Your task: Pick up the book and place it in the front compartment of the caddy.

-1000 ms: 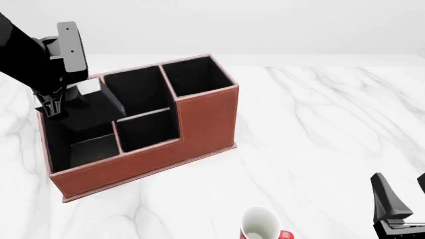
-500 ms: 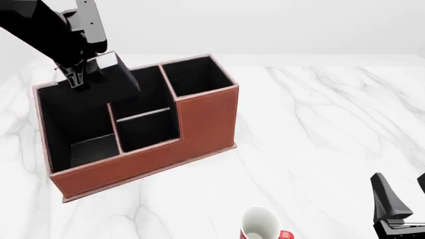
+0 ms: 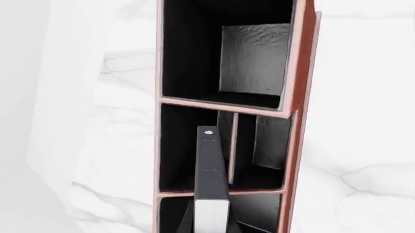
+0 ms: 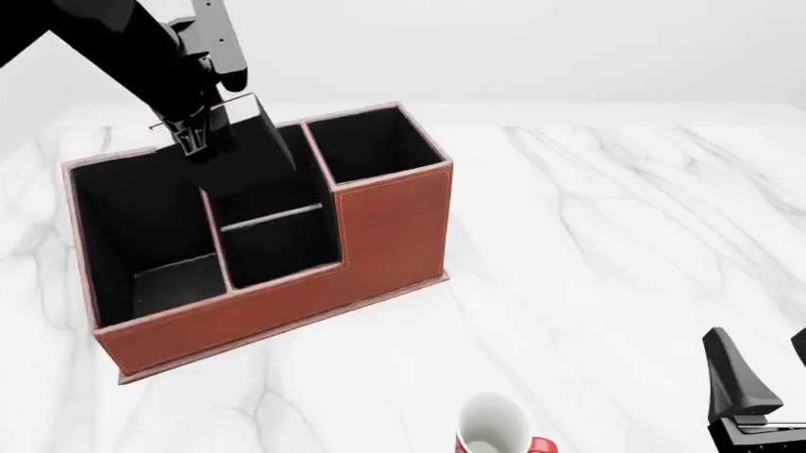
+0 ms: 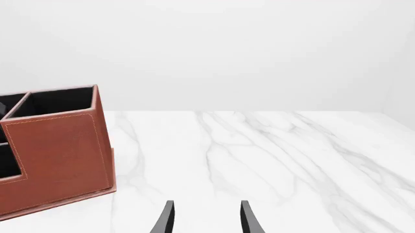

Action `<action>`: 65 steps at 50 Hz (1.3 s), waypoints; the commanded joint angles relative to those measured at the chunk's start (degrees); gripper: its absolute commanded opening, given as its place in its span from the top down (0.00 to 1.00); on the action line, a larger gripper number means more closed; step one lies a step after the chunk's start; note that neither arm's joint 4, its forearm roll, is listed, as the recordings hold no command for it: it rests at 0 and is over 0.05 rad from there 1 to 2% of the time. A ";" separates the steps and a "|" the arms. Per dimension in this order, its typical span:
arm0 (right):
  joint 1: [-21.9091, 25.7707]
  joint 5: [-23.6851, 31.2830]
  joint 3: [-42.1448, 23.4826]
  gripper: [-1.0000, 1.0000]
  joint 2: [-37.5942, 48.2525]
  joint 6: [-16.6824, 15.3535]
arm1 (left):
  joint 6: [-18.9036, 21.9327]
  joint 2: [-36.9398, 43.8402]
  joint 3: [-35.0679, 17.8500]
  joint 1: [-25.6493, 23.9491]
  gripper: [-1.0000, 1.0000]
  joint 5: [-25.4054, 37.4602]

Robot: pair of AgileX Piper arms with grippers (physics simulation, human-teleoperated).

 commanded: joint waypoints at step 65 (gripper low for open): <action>-0.01 0.04 0.00 0.00 -0.07 0.00 | -0.51 11.29 -4.21 1.08 1.00 0.00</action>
